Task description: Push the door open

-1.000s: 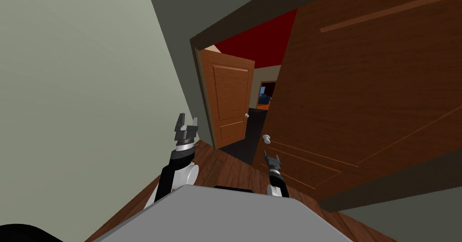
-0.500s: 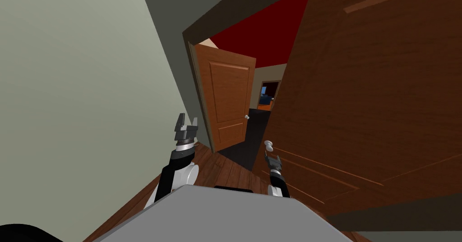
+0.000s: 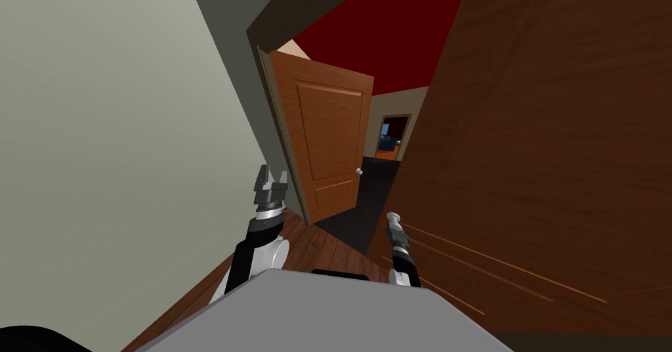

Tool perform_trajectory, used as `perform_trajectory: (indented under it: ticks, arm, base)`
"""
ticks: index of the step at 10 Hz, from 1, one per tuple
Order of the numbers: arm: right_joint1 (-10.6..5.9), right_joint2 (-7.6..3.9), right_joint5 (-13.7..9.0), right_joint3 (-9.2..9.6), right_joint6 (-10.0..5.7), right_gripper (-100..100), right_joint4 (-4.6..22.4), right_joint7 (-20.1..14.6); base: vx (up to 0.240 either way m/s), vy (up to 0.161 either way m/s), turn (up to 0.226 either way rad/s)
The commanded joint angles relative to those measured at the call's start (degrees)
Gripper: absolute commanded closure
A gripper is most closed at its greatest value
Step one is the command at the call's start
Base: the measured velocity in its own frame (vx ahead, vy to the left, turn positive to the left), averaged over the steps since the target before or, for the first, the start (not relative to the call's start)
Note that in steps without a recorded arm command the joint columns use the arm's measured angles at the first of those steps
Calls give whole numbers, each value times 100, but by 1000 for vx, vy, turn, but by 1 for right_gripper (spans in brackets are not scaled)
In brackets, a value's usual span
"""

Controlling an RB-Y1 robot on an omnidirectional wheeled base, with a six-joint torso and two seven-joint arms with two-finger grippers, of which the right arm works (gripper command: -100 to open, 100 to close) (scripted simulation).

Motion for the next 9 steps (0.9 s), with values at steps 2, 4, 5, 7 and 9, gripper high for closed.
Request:
perform_trajectory:
  ticks: [2,4,5,7,9]
  arm:
    - [7,-5,-2,-6,2,100,2,0]
    - [7,-5,-2,-6,2,100,2,0]
    - [7,-5,-2,-6,2,100,2,0]
    - [-72,-17,-76,-135,-23,100,38,99]
    - [-123,-11,-145,-254,-61,100,79,193]
  base:
    - [-20,9,4]
    - [0,0,0]
    - [0,0,0]
    - [121,-12,13]
    - [178,-42,11]
